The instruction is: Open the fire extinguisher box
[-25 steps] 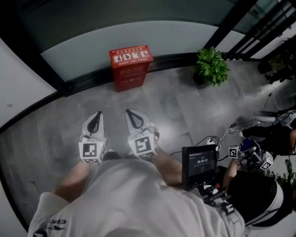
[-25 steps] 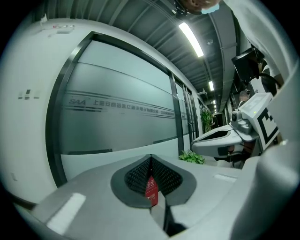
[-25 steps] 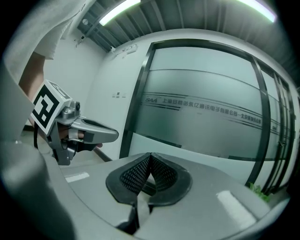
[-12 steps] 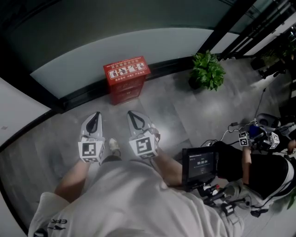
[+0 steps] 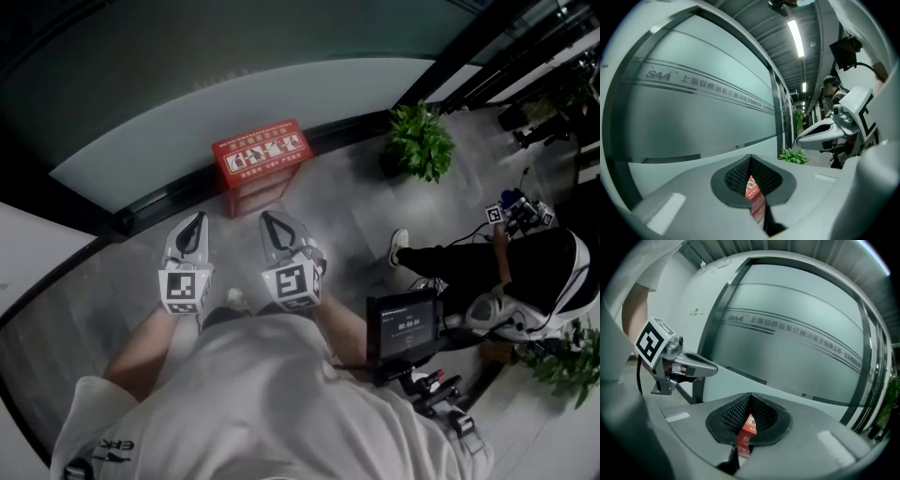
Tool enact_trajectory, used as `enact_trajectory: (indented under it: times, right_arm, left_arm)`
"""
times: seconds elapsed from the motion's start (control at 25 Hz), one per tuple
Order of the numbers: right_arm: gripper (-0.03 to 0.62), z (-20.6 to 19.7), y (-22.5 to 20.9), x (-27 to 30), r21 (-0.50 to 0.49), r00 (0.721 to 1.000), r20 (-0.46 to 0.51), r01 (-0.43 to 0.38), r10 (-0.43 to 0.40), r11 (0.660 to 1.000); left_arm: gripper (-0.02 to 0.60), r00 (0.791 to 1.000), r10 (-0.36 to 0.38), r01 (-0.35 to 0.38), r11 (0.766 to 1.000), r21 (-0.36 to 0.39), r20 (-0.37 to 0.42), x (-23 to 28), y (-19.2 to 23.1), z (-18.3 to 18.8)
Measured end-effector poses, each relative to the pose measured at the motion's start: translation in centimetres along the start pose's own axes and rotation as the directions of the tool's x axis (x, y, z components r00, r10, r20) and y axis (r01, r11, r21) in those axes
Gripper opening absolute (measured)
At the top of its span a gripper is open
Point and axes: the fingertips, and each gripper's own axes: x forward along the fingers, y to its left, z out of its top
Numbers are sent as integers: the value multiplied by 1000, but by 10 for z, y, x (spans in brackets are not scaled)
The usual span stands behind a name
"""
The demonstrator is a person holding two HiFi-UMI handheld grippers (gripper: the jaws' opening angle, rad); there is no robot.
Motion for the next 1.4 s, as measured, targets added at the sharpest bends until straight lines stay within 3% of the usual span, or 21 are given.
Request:
enact_trajectory:
  times: [0.44, 0.72, 0.88, 1.08, 1.4]
  right_arm:
    - [14, -13, -15, 57, -7, 999, -27, -35, 35, 999]
    - [14, -42, -50, 108, -6, 994, -46, -100, 100, 995]
    - [14, -67, -71, 134, -7, 984, -75, -163, 162, 987]
    - [14, -102, -96, 170, -12, 970, -102, -224, 221, 975]
    - [14, -149, -92, 226, -14, 948, -159, -282, 276, 959]
  left_arm:
    - [2, 999, 15, -15, 1000, -9, -45, 54, 32, -19]
    - [2, 988, 68, -65, 998, 26, -135, 114, 45, -52]
    - [2, 978, 92, -76, 993, 96, -187, 150, 44, -64]
    - [2, 965, 95, -50, 982, 183, -246, 193, 40, -95]
    - [2, 941, 85, -26, 983, 182, -328, 235, 53, -160]
